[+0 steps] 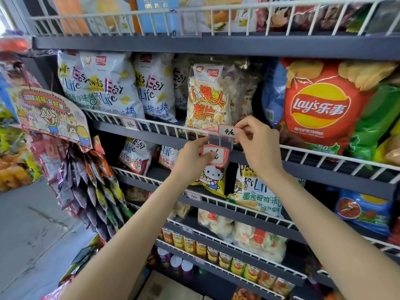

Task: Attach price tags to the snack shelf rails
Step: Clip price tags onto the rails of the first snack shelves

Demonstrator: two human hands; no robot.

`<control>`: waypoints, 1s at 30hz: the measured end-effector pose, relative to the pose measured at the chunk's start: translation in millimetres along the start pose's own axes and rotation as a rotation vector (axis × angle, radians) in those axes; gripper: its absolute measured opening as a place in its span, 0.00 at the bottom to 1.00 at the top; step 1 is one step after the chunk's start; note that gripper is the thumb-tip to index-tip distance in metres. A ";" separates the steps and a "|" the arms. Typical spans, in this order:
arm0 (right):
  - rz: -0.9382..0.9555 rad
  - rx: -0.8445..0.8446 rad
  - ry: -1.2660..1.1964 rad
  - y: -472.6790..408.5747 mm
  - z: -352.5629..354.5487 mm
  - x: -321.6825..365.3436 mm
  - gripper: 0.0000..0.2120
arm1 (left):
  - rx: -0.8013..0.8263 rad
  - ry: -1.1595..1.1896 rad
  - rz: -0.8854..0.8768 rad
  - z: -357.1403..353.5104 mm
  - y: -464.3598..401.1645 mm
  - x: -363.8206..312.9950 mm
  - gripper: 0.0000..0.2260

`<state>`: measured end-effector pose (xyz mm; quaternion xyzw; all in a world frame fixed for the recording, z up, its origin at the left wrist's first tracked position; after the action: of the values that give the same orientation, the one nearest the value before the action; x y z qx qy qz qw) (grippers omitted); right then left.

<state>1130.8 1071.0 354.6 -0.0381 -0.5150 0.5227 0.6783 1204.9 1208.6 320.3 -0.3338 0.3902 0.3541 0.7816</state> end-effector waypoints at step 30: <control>0.354 -0.012 0.561 6.6 -22.2 -2.8 0.12 | 0.103 -0.328 -0.073 21.9 5.1 5.5 0.19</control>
<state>1143.0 1082.7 338.5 -0.2734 -0.2964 0.5985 0.6922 1211.3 1230.4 324.8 -0.2451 0.2627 0.3548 0.8632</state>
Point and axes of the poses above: each hand's wrist, its own y-axis away from the middle knuckle, its own z-axis out of the back of the hand, x = y × z, the point moved 2 cm from there along -y, towards the middle knuckle, and after that the axes turned 4 degrees about -z, right-handed, at the moved point
